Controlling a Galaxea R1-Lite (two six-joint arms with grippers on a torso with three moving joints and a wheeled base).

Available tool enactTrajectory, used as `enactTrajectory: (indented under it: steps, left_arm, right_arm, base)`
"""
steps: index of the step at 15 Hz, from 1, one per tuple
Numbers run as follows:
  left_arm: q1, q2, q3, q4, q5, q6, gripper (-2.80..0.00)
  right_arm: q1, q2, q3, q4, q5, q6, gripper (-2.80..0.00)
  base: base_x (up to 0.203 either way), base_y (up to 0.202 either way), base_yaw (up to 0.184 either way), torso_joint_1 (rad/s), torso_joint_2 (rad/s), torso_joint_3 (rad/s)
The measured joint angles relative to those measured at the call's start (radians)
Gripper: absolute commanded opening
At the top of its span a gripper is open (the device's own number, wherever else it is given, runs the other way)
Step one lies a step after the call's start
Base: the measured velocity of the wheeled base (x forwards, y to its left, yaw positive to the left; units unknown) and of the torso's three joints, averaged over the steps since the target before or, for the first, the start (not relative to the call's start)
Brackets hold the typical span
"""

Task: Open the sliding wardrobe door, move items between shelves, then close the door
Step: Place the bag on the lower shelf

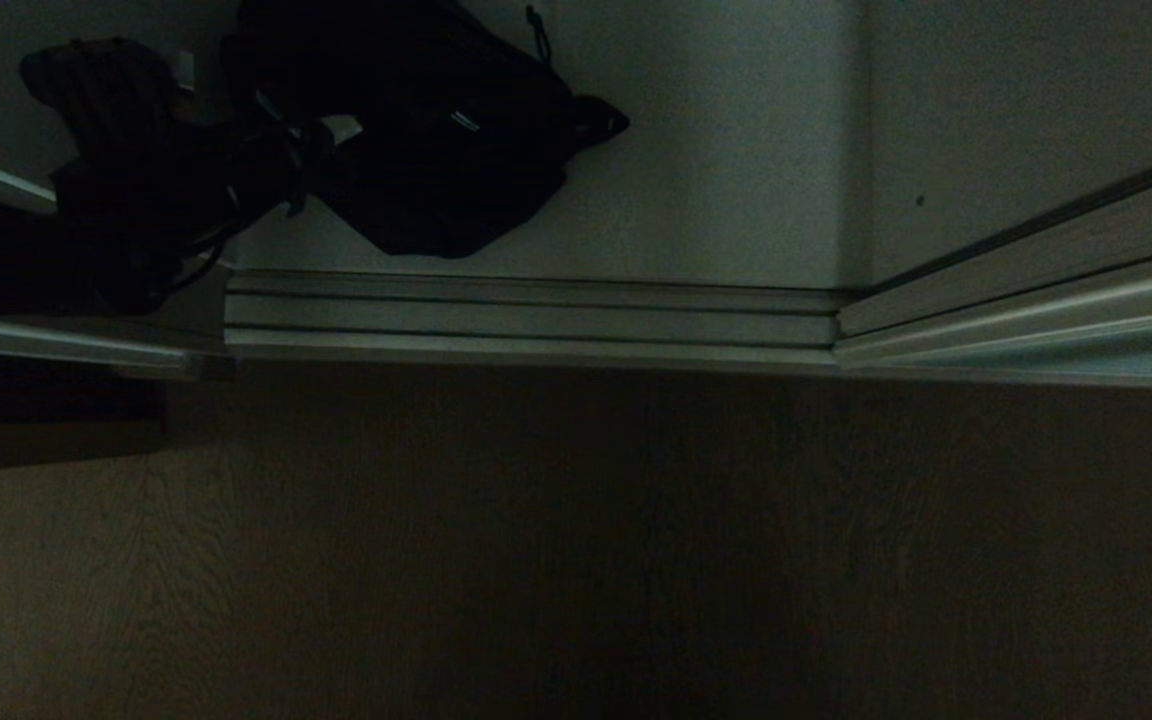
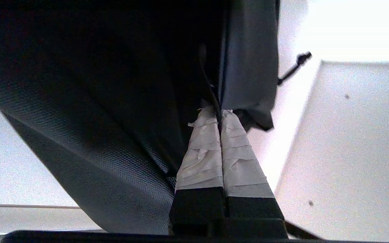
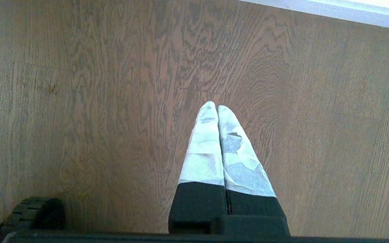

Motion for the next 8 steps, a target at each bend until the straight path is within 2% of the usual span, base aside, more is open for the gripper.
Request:
enactTrajectory:
  steps: [1,8]
  left_arm:
    - [0.000,-0.001,0.000,0.007,0.006,0.000,0.00]
    - [-0.001,-0.007,0.026,-0.022,0.001,0.007,0.00]
  right_arm:
    - [0.000,0.000,0.000,0.000,0.000,0.000,-2.80]
    - [0.000,0.000,0.000,0.000,0.000,0.000,-2.80]
  base:
    - [0.000,0.000,0.000,0.000,0.00,0.000]
    - [0.000,0.000,0.000,0.000,0.00,0.000]
